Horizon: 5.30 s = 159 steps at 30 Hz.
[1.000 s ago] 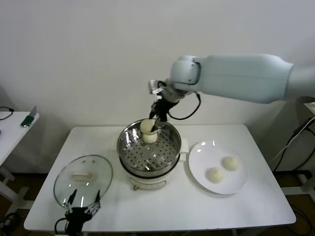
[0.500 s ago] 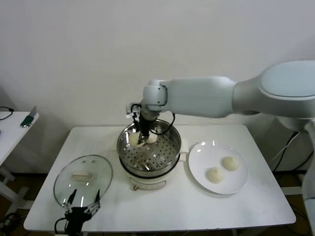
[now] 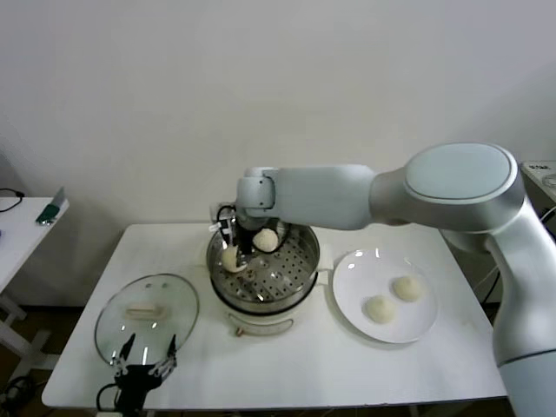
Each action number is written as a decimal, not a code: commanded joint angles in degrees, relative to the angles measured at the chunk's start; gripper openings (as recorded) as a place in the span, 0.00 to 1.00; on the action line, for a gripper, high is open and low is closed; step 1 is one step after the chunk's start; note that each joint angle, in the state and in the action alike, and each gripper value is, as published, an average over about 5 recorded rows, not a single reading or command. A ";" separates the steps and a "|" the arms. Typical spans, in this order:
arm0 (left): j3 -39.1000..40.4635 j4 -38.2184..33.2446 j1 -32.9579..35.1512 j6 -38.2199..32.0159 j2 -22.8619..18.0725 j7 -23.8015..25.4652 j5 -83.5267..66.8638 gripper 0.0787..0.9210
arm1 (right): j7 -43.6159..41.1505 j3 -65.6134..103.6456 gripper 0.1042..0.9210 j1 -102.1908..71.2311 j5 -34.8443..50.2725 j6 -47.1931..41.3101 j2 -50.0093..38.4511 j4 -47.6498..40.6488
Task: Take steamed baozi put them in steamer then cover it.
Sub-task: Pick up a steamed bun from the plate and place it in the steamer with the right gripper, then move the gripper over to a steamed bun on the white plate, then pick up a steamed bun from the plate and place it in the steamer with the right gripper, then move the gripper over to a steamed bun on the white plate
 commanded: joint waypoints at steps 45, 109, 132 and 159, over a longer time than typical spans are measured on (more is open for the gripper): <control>0.49 -0.98 0.72 1.01 -1.63 0.17 1.76 0.88 | -3.65 1.73 0.88 -13.37 -26.05 2.89 -47.89 18.35; 0.27 -1.59 0.82 0.81 -1.36 -0.02 1.29 0.88 | -17.67 4.41 0.66 4.67 -50.21 40.53 -10.41 24.23; 0.16 -1.56 0.94 0.75 -1.48 -0.15 1.26 0.88 | -12.78 5.71 0.72 -0.51 -54.55 39.91 -9.12 16.46; 0.53 -2.64 0.88 0.90 -1.73 0.05 1.52 0.88 | -20.92 -8.45 0.88 7.82 -25.95 19.32 -49.82 7.40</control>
